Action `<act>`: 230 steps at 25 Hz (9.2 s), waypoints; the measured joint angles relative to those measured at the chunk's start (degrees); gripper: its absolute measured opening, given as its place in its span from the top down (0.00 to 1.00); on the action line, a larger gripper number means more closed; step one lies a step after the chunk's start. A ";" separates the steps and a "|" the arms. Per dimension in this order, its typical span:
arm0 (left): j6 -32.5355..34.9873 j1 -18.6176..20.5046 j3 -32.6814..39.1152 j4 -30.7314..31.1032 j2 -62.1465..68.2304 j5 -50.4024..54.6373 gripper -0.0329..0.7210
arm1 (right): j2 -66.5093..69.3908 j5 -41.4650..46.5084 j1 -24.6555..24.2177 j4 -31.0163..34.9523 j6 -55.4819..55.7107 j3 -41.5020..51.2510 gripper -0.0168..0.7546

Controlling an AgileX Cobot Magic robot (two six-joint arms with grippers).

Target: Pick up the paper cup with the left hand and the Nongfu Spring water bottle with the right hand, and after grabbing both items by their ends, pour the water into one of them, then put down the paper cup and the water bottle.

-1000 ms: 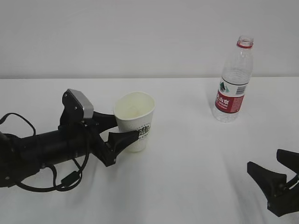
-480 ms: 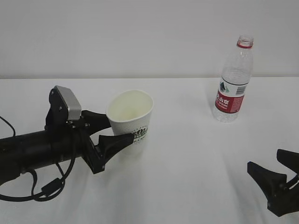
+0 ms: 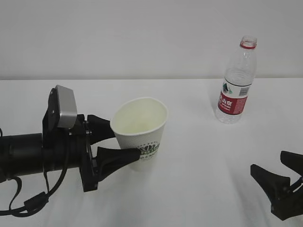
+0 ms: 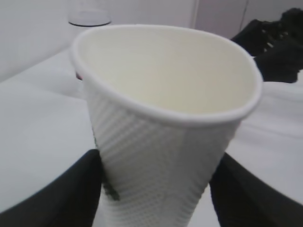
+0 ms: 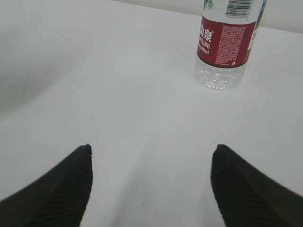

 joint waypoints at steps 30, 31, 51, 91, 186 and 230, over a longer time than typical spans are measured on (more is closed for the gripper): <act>-8.33 0.00 0.09 11.48 -8.68 -0.17 0.29 | 0.00 0.00 0.00 3.04 -0.13 -1.50 0.22; -8.87 0.00 0.09 11.67 -9.24 -0.17 0.29 | 0.00 0.00 0.00 3.04 -0.13 -1.62 0.22; -20.74 0.00 0.26 21.86 -16.39 -0.50 0.30 | 0.00 0.00 0.00 6.25 -0.13 -2.10 0.22; -20.96 0.00 0.26 20.42 -16.39 -0.58 0.32 | 16.83 0.00 0.00 3.81 0.88 -24.97 0.22; -20.96 0.00 0.26 18.54 -16.71 -0.58 0.35 | 37.78 -0.41 0.00 0.86 2.51 -54.82 0.34; -20.96 0.00 0.26 21.84 -16.71 -0.58 0.36 | -2.02 17.42 0.00 -12.11 7.26 -32.87 0.35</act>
